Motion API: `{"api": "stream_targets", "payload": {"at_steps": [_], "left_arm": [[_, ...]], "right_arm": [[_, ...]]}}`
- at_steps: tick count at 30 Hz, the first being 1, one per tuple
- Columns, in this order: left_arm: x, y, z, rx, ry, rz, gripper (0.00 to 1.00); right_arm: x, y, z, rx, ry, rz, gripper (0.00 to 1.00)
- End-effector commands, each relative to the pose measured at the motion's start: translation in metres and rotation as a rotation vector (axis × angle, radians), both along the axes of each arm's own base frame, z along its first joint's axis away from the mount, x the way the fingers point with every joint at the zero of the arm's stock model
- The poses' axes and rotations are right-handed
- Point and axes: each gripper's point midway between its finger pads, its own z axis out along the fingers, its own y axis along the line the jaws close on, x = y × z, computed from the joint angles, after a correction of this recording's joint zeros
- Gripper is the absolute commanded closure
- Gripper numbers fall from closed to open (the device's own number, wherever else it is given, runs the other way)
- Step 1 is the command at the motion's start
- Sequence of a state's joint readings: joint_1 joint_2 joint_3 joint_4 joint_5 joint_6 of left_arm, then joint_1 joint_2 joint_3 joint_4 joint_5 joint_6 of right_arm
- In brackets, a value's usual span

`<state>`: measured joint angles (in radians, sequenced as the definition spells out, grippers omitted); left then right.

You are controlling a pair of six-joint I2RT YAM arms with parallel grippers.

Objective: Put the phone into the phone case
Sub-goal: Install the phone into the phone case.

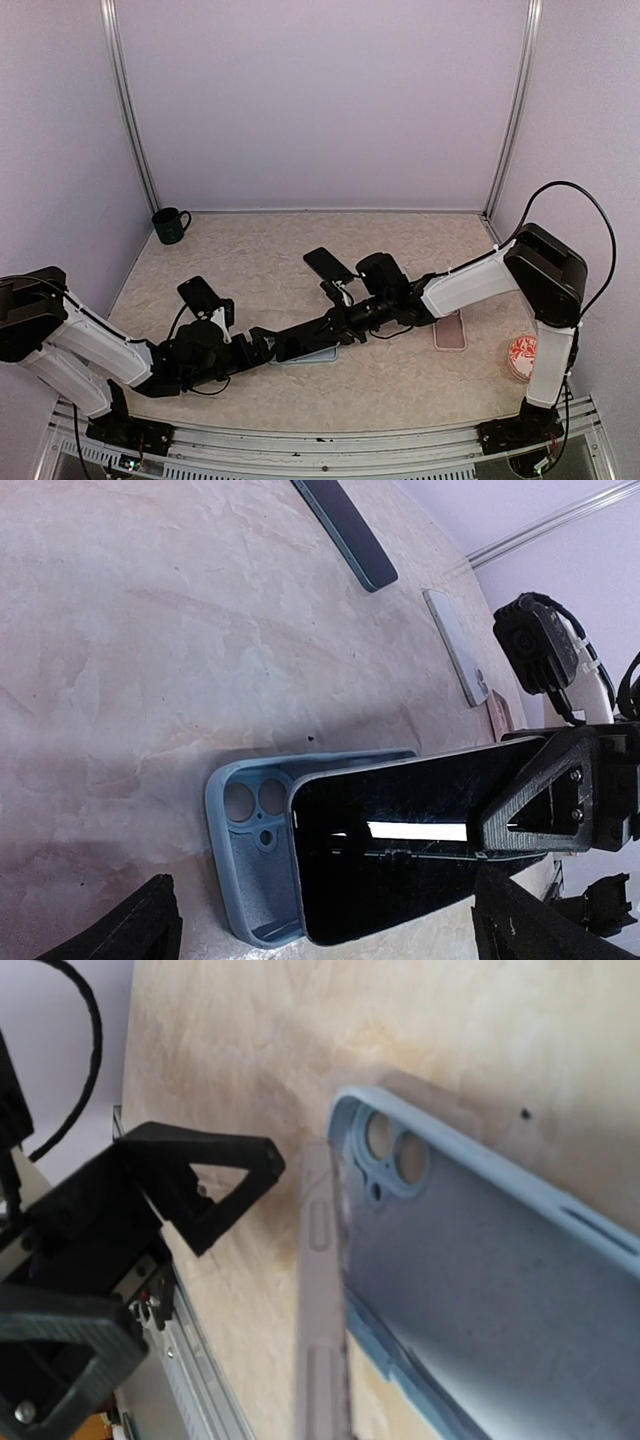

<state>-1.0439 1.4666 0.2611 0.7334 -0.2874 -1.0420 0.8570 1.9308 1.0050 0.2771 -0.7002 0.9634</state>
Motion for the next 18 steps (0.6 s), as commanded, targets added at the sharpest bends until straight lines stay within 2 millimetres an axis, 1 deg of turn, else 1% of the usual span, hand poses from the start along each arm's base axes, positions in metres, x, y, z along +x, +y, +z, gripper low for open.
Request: {"api": "stream_targets", "payload": {"at_steps": [1,5,8,16,18], "left_arm": [[0.001,-0.014,0.009,-0.026,-0.023,-0.034,0.01],[0.002,-0.018,0.009,-0.026,-0.024,-0.038,0.01],[0.003,-0.019,0.009,-0.025,-0.023,-0.040,0.01],[0.004,-0.024,0.008,-0.024,-0.020,-0.047,0.01],[0.004,-0.024,0.007,-0.023,-0.019,-0.047,0.01]], "right_arm": [[0.006,0.004,0.014,0.057,-0.019,-0.001,1.00],[0.013,0.000,0.017,0.064,-0.018,-0.035,1.00],[0.014,-0.001,0.019,0.083,-0.010,-0.036,1.00],[0.007,-0.001,0.007,0.096,0.045,-0.013,1.00],[0.006,-0.001,0.007,0.102,0.049,-0.011,1.00]]}}
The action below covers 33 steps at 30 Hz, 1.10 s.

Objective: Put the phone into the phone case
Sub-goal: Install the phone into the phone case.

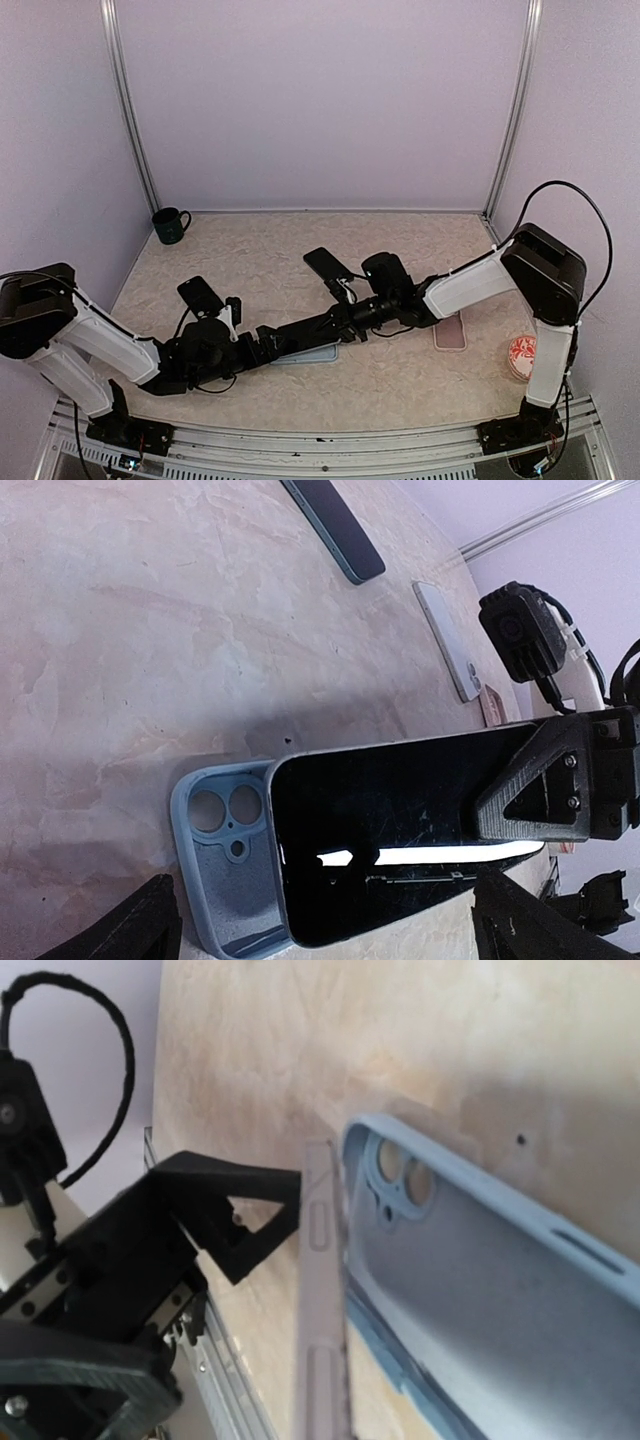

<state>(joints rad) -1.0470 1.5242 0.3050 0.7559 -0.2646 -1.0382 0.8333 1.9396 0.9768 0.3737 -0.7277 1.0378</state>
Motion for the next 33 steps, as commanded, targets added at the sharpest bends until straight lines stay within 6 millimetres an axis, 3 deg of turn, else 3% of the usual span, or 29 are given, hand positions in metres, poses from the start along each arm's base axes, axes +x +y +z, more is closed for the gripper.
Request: {"api": "stream_targets", "payload": {"at_steps": [1,24,33], "left_arm": [[0.001,-0.009,0.006,-0.011,-0.022,-0.021,0.01],[-0.003,-0.016,0.001,-0.022,-0.014,-0.051,0.01],[-0.005,-0.018,-0.002,-0.027,-0.005,-0.058,0.01]], "right_arm": [[-0.002,0.001,0.003,0.054,0.009,0.021,1.00],[-0.005,0.000,-0.023,0.047,0.073,0.006,1.00],[-0.003,0.001,-0.023,0.069,0.094,-0.004,1.00]]}}
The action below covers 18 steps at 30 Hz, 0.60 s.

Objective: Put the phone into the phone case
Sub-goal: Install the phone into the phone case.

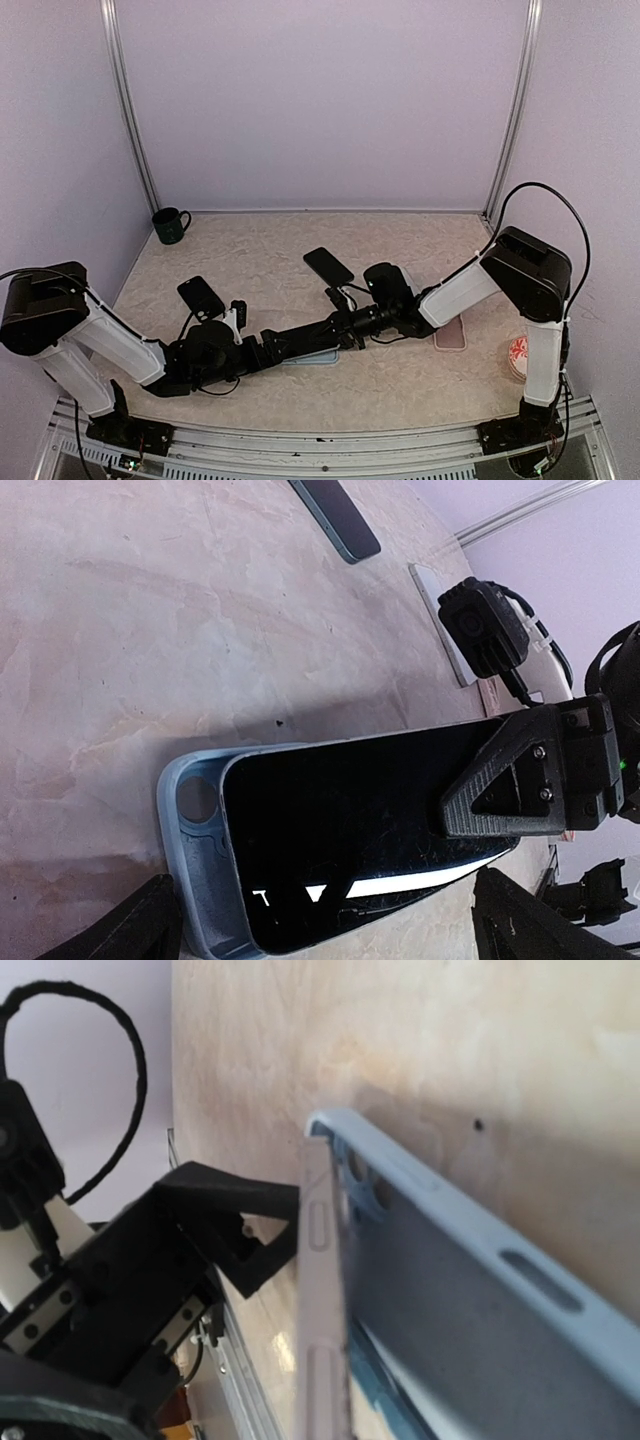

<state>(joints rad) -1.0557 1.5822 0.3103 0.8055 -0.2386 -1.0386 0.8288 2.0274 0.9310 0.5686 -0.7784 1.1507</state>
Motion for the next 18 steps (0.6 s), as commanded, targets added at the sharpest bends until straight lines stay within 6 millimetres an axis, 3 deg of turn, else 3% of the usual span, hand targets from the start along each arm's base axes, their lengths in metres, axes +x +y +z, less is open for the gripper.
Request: {"api": "stream_targets", "payload": {"at_steps": [1,18], "left_arm": [[-0.001,-0.009,0.006,-0.023,-0.016,-0.026,0.01],[-0.002,-0.016,0.009,-0.043,-0.020,-0.046,0.01]], "right_arm": [[0.001,-0.001,-0.003,0.015,0.011,0.000,1.00],[0.006,-0.002,-0.017,-0.008,0.065,-0.027,1.00]]}}
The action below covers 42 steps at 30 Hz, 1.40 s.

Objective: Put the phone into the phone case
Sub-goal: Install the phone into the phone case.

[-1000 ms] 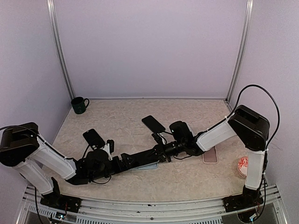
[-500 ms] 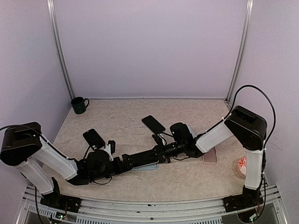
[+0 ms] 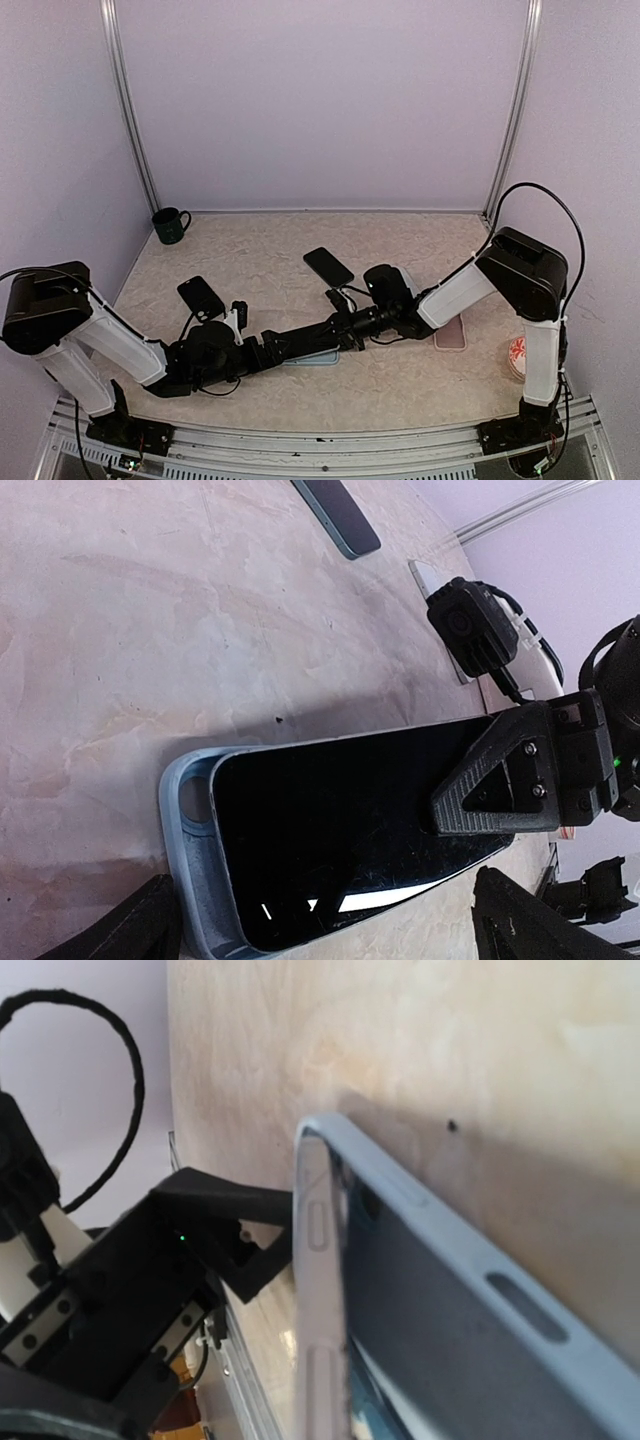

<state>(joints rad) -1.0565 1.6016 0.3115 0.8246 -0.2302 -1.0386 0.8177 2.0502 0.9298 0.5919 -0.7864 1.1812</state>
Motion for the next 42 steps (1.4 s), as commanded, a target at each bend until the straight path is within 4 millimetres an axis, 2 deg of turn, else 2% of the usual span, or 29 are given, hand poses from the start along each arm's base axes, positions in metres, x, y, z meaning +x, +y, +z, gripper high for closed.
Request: {"api": "stream_targets", "payload": {"at_steps": [1,14,22,31,37,42], "left_arm": [[-0.001,-0.014,0.011,-0.042,-0.023,-0.038,0.01],[-0.002,-0.022,0.012,-0.055,-0.025,-0.059,0.01],[-0.002,-0.027,0.010,-0.068,-0.020,-0.073,0.01],[-0.004,-0.024,0.008,-0.062,-0.021,-0.073,0.01],[-0.008,-0.026,0.015,-0.085,-0.048,-0.107,0.01],[-0.013,-0.038,0.028,-0.110,-0.081,-0.182,0.01]], "right_arm": [[0.002,0.000,-0.012,-0.008,0.038,-0.011,1.00],[-0.002,-0.001,-0.026,-0.021,0.083,-0.016,1.00],[-0.006,0.007,-0.032,-0.010,0.104,-0.002,1.00],[-0.009,0.011,-0.036,-0.003,0.110,0.017,1.00],[-0.012,0.013,-0.040,0.004,0.122,0.033,1.00],[-0.016,0.018,-0.043,0.012,0.129,0.061,1.00]]}}
